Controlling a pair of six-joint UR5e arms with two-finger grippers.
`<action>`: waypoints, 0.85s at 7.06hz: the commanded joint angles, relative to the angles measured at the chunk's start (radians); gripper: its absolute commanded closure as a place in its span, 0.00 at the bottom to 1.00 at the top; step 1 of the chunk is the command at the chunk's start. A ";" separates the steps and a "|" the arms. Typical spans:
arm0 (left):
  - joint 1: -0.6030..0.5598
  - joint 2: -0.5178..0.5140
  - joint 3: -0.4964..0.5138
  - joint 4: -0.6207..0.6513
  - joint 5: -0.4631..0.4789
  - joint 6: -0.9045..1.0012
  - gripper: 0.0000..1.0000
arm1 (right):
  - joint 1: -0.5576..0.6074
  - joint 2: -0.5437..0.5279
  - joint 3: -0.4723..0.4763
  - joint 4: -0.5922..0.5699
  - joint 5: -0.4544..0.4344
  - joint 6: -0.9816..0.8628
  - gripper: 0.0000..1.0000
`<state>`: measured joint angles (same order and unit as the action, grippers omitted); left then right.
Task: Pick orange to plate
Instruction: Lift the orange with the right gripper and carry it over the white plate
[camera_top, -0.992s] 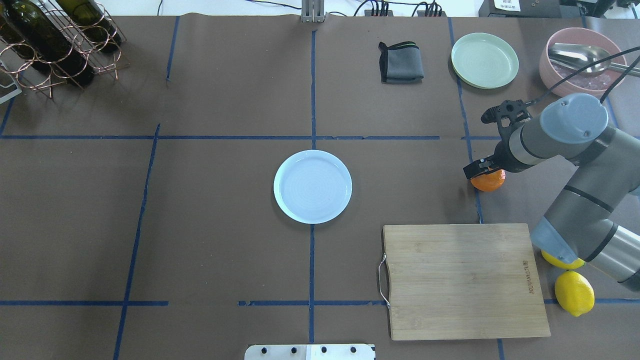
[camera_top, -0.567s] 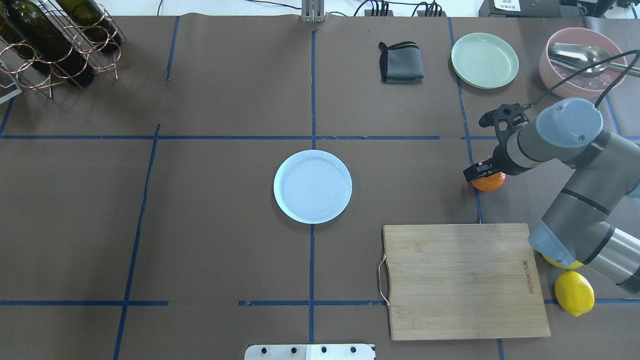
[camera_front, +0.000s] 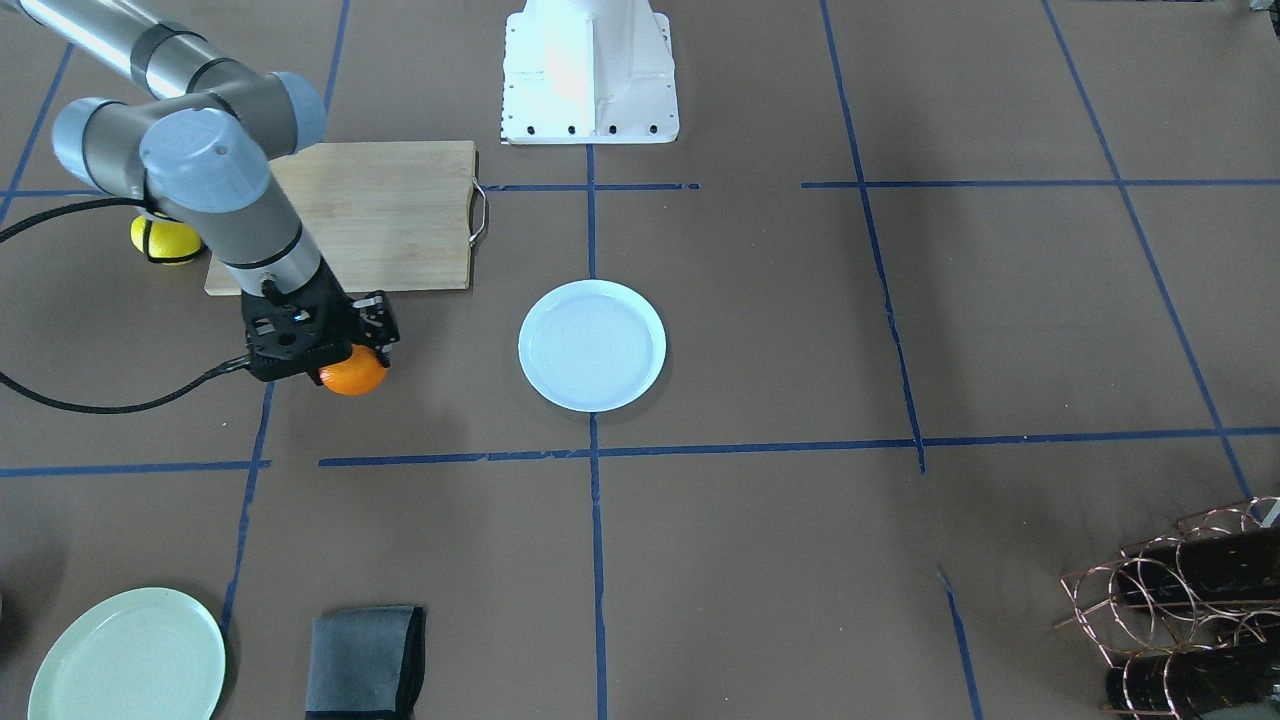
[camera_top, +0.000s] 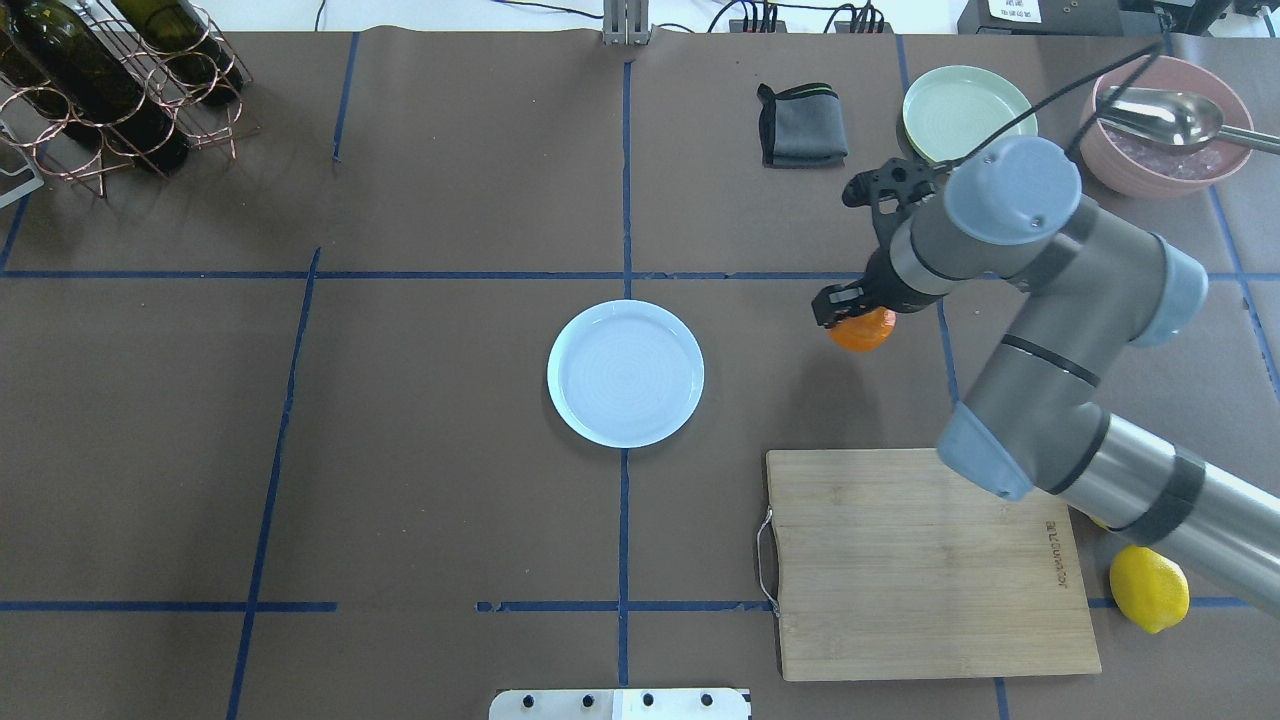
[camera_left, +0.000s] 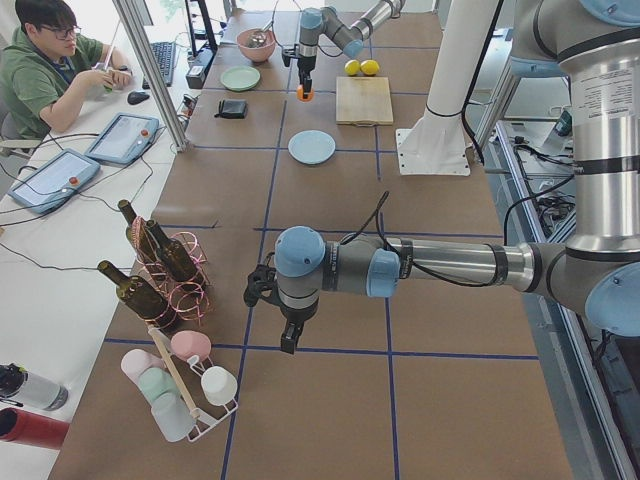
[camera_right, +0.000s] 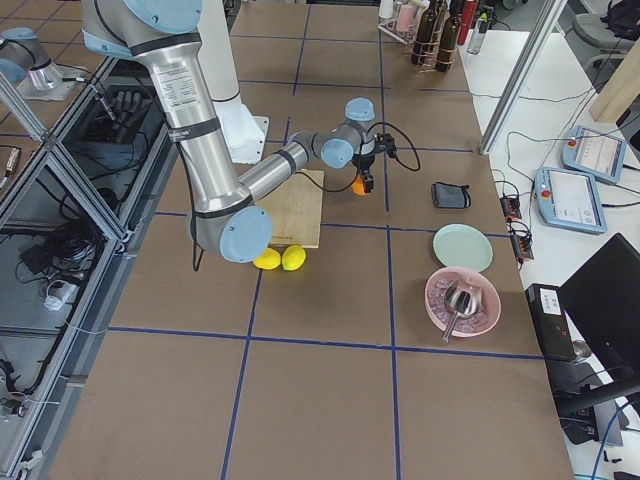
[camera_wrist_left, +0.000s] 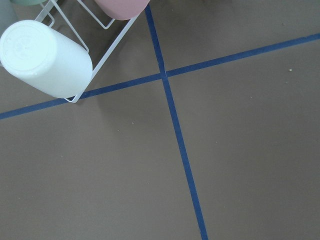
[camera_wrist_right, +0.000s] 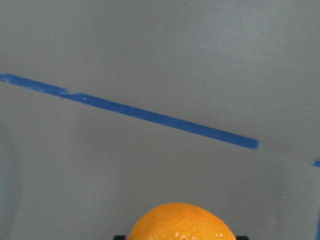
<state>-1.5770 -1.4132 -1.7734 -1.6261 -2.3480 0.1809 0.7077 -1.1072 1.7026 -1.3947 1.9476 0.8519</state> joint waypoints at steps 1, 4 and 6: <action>0.000 0.002 -0.003 0.000 -0.004 0.000 0.00 | -0.100 0.244 -0.103 -0.104 -0.095 0.172 0.90; 0.000 0.002 -0.009 0.000 -0.004 0.000 0.00 | -0.224 0.432 -0.336 -0.096 -0.229 0.283 0.82; 0.000 0.003 -0.009 0.000 -0.004 0.000 0.00 | -0.250 0.429 -0.350 -0.095 -0.260 0.291 0.62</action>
<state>-1.5772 -1.4103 -1.7824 -1.6260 -2.3516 0.1810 0.4760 -0.6829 1.3681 -1.4903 1.7045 1.1352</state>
